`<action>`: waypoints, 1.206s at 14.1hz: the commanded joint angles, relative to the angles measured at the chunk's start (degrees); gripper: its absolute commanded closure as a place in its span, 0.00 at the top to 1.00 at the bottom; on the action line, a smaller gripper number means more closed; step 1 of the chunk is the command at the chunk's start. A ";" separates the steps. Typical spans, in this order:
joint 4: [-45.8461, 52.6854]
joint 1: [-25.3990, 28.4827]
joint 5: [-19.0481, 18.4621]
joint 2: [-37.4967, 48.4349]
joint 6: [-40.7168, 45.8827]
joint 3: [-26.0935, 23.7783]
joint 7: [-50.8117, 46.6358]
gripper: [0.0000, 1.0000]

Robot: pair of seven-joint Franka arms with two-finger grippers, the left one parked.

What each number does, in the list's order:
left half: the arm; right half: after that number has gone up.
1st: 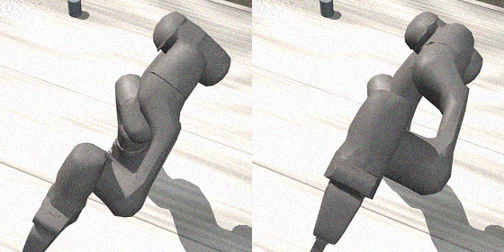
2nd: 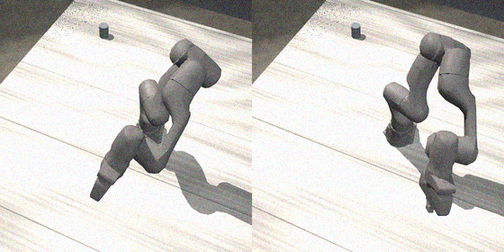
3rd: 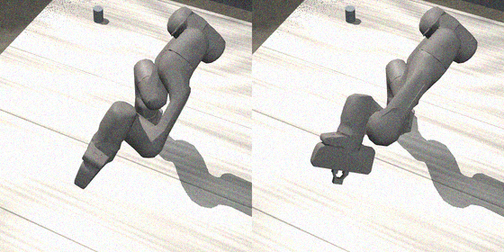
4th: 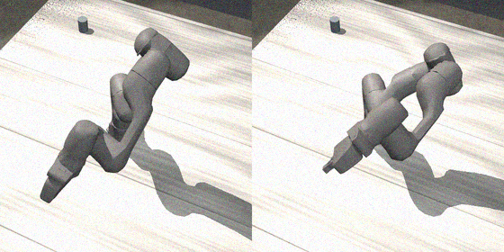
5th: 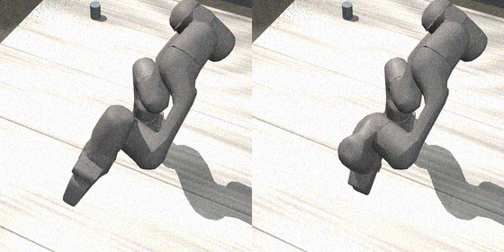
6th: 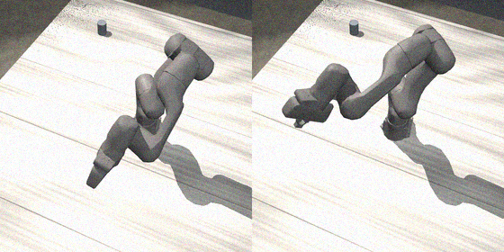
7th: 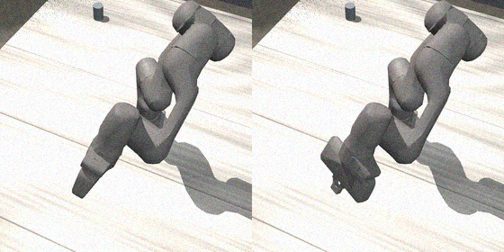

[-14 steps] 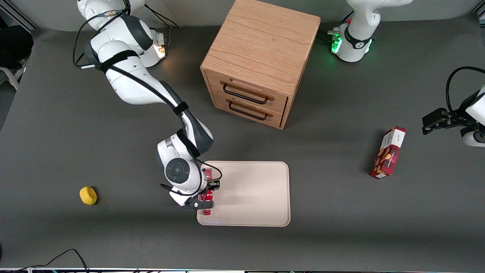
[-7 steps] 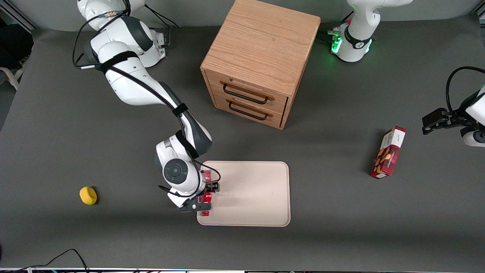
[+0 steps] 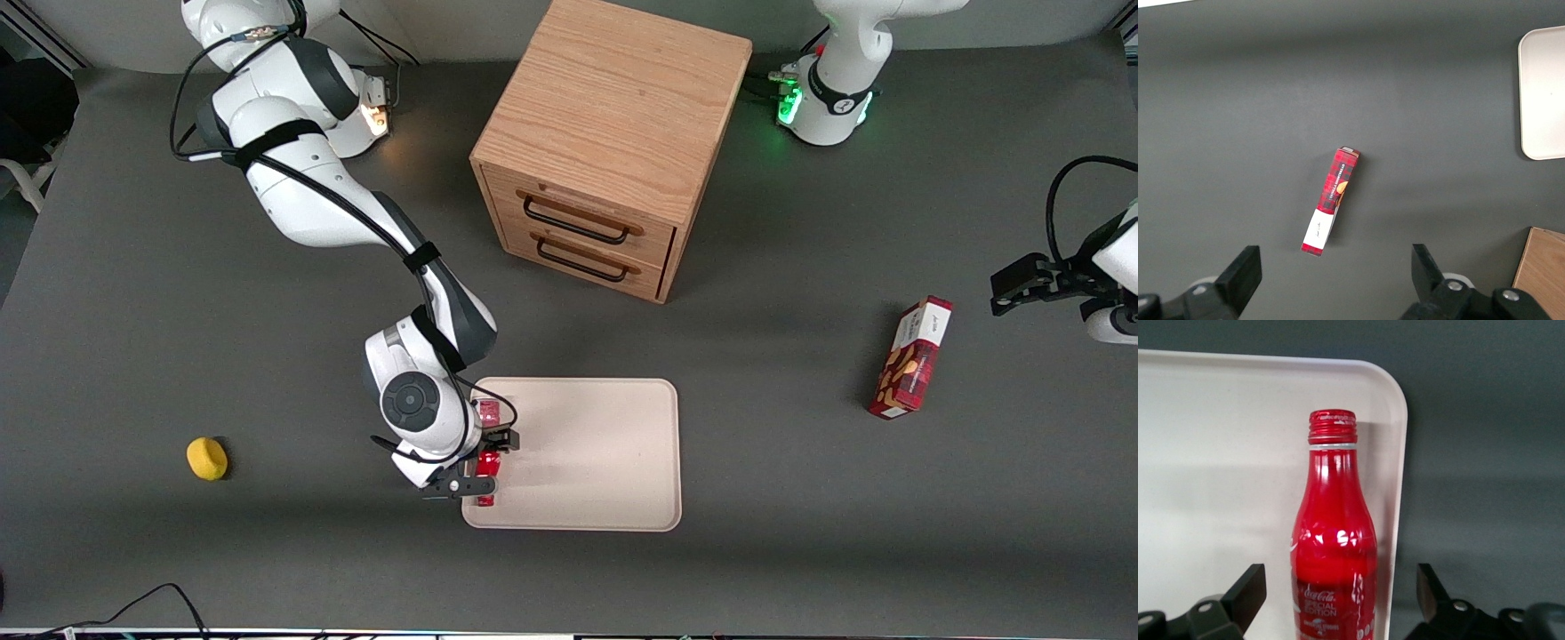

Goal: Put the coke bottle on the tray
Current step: 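Lower the upright bottle onto the tray's edge with the right gripper, then open the right gripper to release the bottle on the tray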

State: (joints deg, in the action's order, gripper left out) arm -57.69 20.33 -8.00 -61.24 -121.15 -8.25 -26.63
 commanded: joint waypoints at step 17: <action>-23.48 -10.37 0.53 27.71 14.01 -6.94 0.78 1.00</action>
State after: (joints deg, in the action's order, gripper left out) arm -66.64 15.32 -7.96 -45.46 -106.86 -11.68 -26.59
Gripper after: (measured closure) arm 0.000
